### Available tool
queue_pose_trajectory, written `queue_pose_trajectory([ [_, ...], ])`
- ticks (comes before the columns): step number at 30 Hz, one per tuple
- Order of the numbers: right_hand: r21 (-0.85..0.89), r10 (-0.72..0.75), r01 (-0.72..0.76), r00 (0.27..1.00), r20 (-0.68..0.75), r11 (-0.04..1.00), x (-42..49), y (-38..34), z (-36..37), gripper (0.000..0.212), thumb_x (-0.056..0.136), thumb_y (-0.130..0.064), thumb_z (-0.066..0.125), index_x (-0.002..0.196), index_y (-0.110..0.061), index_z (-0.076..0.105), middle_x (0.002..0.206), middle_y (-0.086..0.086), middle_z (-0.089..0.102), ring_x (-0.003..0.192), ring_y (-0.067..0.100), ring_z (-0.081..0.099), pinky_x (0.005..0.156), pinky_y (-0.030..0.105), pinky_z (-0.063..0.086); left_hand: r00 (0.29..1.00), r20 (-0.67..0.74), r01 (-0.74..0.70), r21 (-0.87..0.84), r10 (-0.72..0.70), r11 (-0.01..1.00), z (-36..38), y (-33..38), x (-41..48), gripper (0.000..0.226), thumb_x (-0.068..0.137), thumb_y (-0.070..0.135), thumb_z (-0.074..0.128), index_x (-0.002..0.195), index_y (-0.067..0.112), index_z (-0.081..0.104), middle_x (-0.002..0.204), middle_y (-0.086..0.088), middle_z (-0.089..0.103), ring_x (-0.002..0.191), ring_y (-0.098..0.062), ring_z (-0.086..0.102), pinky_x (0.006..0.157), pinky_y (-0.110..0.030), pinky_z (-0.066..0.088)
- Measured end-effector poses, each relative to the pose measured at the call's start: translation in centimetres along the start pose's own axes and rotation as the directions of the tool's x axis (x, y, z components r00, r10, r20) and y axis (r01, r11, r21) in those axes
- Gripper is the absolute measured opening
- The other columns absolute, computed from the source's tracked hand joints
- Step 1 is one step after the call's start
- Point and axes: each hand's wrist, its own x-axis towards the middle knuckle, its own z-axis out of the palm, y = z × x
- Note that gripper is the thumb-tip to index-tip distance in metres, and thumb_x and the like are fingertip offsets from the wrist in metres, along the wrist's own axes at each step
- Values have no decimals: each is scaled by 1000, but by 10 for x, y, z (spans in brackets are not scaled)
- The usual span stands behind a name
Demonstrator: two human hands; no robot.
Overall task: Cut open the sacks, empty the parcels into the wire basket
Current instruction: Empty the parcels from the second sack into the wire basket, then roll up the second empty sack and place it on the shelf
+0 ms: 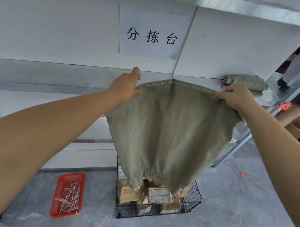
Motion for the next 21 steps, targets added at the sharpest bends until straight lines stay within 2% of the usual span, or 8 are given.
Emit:
queue_pose_trajectory([
  [2,20,25,-26,999,26,999,-7,-13,14,26,86,-21,60,81,4,64,82,16,53,79,22,48,69,29,36,997,22,-69,36,68,997,-1,9,-4,21,86,13,59,99,13,42,68,-2,51,71,-25,48,64,-30,35],
  [5,185,9,-12,1000,17,983,-22,-37,36,25,81,-11,61,100,6,60,84,28,52,69,20,49,56,23,38,982,78,-174,35,171,984,-2,22,-6,10,84,5,58,90,12,63,92,-6,65,92,-25,58,80,-32,46],
  [9,316,-76,49,994,74,948,-42,-63,57,11,85,-7,48,92,-16,49,74,6,52,52,19,53,50,31,55,967,189,-174,-7,172,985,-6,44,-9,27,85,-1,51,99,9,72,109,-6,69,104,-22,59,79,-14,35],
  [12,322,-106,51,982,156,945,-50,-74,65,21,87,-5,51,72,-19,54,69,5,57,54,19,59,54,31,58,967,240,-71,-66,85,995,-10,49,-6,21,85,18,55,81,5,72,88,-14,67,84,-26,59,71,-26,38],
  [15,350,-98,-9,953,286,937,-56,-82,66,19,88,-5,54,72,-15,61,81,9,66,64,13,63,52,22,52,955,296,30,-79,-6,996,-14,50,-8,44,86,41,56,55,11,44,58,-3,38,55,-17,35,55,-28,25],
  [17,337,-87,-42,929,359,941,-59,-83,67,12,87,-4,55,85,-7,67,90,10,68,72,13,64,59,21,55,939,345,23,-71,3,997,-18,49,-11,45,84,48,58,59,11,53,61,-2,41,58,-14,37,58,-26,27],
  [19,363,-94,-79,895,436,928,-61,-82,66,19,88,-5,56,104,-2,66,96,8,67,83,15,64,65,21,55,916,398,-16,-98,54,995,-23,48,-14,38,83,45,61,79,9,72,75,-5,57,70,-15,47,68,-26,34],
  [21,399,-110,-122,852,511,909,-64,-81,63,24,88,-3,56,111,-1,64,93,5,67,87,15,64,65,20,55,896,430,-73,-94,107,993,-27,50,-17,33,83,39,64,98,11,74,83,-3,65,76,-12,51,72,-25,37],
])
